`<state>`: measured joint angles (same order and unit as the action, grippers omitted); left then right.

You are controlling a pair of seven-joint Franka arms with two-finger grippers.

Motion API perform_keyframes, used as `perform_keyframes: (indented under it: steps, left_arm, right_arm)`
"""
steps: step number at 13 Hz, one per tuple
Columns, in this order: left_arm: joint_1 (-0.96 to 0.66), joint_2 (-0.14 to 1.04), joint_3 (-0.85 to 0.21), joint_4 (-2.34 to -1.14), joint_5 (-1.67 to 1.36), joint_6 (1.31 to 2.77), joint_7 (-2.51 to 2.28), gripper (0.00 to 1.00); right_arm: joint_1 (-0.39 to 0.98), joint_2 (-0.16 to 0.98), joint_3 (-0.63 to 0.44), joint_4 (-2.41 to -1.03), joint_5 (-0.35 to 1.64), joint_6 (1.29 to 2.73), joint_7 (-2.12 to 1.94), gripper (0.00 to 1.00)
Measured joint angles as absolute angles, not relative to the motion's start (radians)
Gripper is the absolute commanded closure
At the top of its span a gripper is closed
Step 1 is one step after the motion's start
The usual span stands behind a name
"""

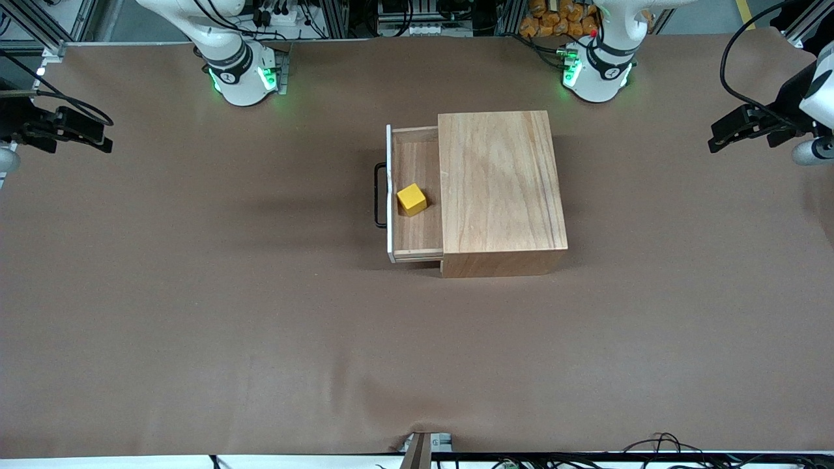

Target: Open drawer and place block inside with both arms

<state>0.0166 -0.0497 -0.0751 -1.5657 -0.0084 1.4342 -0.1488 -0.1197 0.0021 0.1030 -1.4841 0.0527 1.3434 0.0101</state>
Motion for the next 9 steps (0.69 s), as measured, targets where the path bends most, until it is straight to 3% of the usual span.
perform_keyframes:
  steps: [9]
  left_arm:
    - [0.017,-0.050,-0.075,-1.566,-0.008,1.434,-0.149,0.00]
  right_arm:
    - [-0.028,0.002,0.001,-1.484,0.039,1.358,-0.051,0.00]
